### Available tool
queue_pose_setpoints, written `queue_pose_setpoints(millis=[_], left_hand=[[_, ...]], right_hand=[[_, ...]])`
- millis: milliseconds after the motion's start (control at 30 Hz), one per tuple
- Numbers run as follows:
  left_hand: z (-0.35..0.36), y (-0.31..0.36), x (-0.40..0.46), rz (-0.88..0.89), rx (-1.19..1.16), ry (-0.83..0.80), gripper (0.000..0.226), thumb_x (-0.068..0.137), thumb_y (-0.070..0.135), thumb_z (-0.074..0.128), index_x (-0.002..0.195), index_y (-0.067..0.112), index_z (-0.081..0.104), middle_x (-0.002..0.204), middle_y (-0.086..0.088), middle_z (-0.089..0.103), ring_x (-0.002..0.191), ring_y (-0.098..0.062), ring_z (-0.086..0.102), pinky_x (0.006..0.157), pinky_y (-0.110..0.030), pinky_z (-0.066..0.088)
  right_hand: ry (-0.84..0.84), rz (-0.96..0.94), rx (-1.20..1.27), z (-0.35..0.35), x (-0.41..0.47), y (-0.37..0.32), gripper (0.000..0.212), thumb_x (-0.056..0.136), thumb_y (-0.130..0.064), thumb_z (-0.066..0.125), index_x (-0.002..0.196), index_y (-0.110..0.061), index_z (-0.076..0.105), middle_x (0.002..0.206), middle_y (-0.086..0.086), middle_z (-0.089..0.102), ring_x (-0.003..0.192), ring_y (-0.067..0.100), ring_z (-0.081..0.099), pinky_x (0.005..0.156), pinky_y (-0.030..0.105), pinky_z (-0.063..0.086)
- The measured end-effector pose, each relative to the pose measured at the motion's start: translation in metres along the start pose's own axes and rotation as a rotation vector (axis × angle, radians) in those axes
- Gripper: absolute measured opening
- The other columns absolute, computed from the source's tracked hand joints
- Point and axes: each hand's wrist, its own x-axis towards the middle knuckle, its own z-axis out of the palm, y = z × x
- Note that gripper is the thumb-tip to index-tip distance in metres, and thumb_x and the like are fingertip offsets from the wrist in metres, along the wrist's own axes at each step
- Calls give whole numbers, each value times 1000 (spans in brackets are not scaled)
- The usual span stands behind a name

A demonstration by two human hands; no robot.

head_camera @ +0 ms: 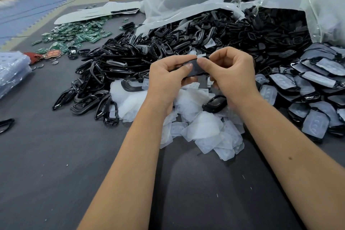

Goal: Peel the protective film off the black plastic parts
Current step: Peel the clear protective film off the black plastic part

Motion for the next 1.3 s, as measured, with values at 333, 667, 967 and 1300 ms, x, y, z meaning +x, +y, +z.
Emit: queue_pose_setpoints(millis=[333, 667, 967, 1300], left_hand=[[0, 4, -2, -11, -44, -42, 24, 97, -8, 60, 109, 5, 75, 93, -9, 79, 84, -19, 76, 67, -22, 57], [1, 6, -5, -13, -77, -82, 22, 96, -8, 61, 109, 3, 74, 91, -9, 78, 82, -19, 76, 67, -22, 58], [1, 3, -4, -6, -59, -19, 19, 92, -8, 67, 103, 6, 75, 86, -5, 77, 78, -15, 73, 64, -20, 56], [1, 3, -5, -61, -117, -46, 18, 92, -4, 70, 108, 3, 74, 91, -10, 78, 81, -18, 76, 65, -20, 56]], right_hand=[[-183, 251, 326, -2, 2, -2, 11, 85, -13, 84, 81, -19, 75, 77, 1, 72, 60, 11, 58, 45, 21, 43], [-204, 279, 362, -2, 2, -3, 14, 86, -11, 82, 78, -18, 72, 75, 0, 70, 58, 8, 57, 46, 20, 42], [-271, 316, 496, -3, 2, -7, 7, 94, -1, 68, 95, -5, 74, 76, 4, 73, 62, 11, 63, 51, 18, 48], [-245, 271, 376, -3, 1, -6, 6, 92, -3, 73, 98, -5, 72, 85, 8, 70, 62, 12, 61, 51, 21, 48]])
